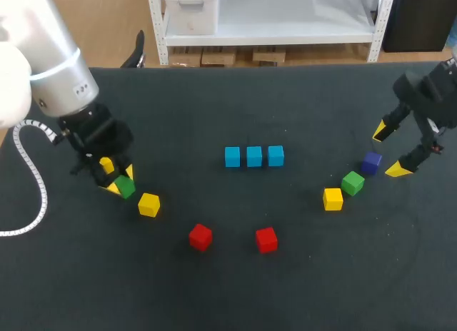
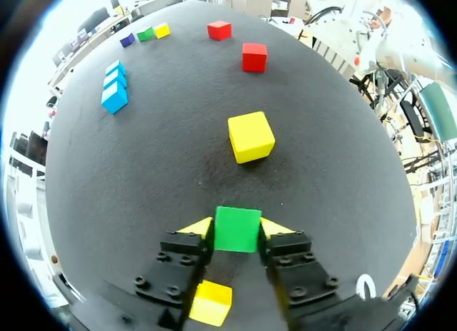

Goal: Place the blue cubes, place green cubes on the blue cubes, place the yellow cubes on the green cubes, then place the red cubes on the yellow cubes, and place purple cube on the red cubes.

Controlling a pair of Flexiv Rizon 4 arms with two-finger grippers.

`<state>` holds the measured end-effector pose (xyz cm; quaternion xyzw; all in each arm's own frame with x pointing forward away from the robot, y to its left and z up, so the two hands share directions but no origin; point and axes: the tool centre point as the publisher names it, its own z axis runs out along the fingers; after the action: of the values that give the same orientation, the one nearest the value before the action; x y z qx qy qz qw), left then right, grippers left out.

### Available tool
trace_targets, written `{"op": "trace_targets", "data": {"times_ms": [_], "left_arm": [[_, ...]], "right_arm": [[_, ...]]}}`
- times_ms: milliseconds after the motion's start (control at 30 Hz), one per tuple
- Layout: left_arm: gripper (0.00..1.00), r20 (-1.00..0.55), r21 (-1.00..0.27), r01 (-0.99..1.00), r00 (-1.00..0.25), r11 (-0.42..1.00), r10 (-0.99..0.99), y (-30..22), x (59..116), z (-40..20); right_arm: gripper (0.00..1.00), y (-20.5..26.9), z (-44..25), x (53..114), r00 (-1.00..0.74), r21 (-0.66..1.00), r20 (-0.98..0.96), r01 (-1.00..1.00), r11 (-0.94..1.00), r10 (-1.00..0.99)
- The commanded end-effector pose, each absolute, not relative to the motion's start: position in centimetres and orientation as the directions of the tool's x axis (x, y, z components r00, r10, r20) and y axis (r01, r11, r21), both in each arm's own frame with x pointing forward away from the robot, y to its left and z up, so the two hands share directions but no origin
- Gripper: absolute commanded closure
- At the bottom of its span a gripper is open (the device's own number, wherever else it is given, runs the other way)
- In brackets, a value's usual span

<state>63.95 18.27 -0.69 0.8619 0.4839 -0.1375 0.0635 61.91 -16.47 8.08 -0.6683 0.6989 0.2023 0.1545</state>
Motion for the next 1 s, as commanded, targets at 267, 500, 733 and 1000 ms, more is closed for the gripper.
{"op": "trace_targets", "data": {"times_ms": [267, 500, 733, 1000], "left_arm": [[1.0, -0.313, -0.007, 0.86, 0.482, -0.51, 0.818, 17.6, 62.8, 0.7], [1.0, -0.323, 0.029, 0.9, 0.42, -0.434, 0.848, 16.1, 63.6, 3.8], [1.0, -0.3, 0.031, 0.923, 0.375, -0.384, 0.877, 14.1, 65.0, 6.2], [1.0, -0.261, 0.032, 0.957, 0.288, -0.29, 0.921, 11.8, 66.7, 8.2]], "right_arm": [[0.0, -16.5, 8.0, 61.9, -0.058, 0.076, -0.488, -0.997, 0.024, -0.871], [0.0, -16.5, 8.0, 61.9, -0.058, 0.076, -0.488, -0.997, 0.024, -0.871], [0.0, -16.5, 8.0, 61.9, -0.058, 0.076, -0.488, -0.997, 0.024, -0.871], [0.0, -16.5, 8.0, 61.9, -0.058, 0.076, -0.488, -0.997, 0.024, -0.871]]}}
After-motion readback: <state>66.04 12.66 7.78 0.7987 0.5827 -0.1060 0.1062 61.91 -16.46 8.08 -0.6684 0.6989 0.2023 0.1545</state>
